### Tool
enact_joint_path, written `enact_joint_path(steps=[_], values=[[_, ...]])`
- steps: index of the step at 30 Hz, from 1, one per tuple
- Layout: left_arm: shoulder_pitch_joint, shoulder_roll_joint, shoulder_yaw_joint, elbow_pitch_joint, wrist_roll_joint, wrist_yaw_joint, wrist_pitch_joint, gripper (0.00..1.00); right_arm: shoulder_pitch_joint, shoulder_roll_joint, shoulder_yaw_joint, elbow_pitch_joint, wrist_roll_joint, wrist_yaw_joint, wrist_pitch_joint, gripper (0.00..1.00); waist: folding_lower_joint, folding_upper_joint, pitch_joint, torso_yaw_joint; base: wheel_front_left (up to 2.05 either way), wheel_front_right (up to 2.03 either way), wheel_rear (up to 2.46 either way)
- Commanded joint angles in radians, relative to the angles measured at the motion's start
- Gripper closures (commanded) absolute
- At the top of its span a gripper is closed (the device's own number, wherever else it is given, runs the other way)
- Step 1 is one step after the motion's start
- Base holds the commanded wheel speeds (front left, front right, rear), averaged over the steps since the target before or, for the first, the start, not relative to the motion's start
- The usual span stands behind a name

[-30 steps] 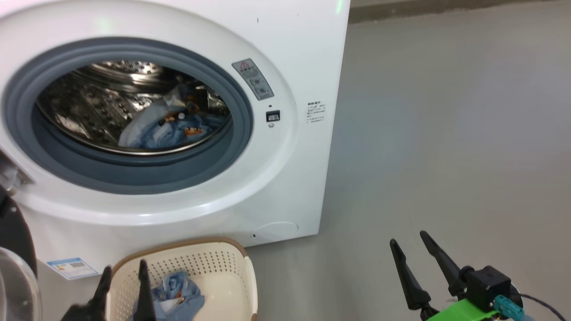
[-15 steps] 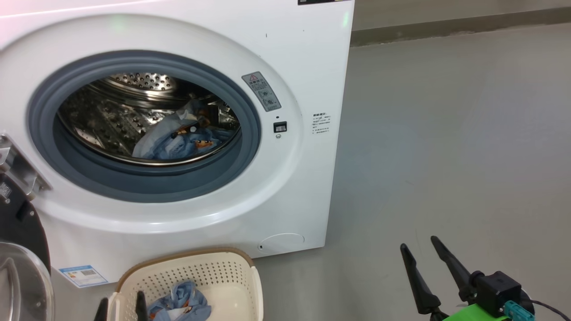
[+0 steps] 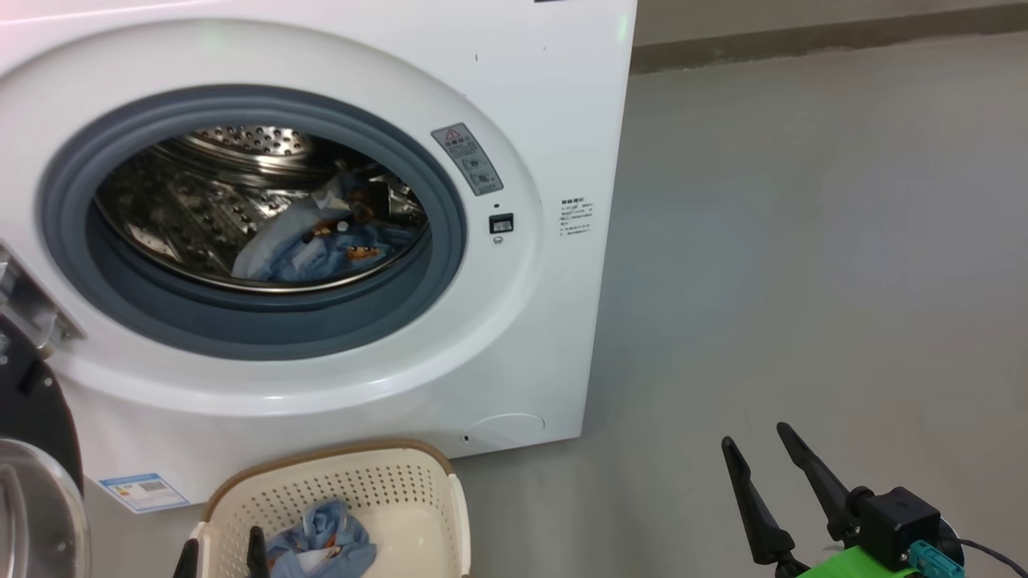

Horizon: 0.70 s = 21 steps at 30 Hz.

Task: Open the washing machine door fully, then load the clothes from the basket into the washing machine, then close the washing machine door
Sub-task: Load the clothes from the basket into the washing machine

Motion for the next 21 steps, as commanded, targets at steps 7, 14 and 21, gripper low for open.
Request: enact_joint_path(steps=[7, 14, 21], values=[[-0.071, 0.003, 0.032, 0.051, -0.002, 0.012, -0.006, 0.00, -0.024, 0.009, 0.034, -0.034, -0.005, 0.009, -0.005, 0.00, -0.0001, -0.0001, 0.079, -0.030, 0.00, 0.00, 0.00], [-0.198, 0.028, 0.051, 0.233, -0.001, 0.002, 0.012, 0.00, -0.078, 0.028, 0.046, -0.040, -0.001, 0.009, -0.005, 0.00, -0.0001, -0.0001, 0.182, -0.067, 0.00, 0.00, 0.00], [-0.380, 0.089, 0.080, 0.443, -0.058, -0.022, 0.153, 0.00, -0.139, 0.049, 0.058, -0.039, 0.007, 0.009, -0.005, 0.00, -0.0001, -0.0001, 0.302, -0.101, 0.00, 0.00, 0.00]])
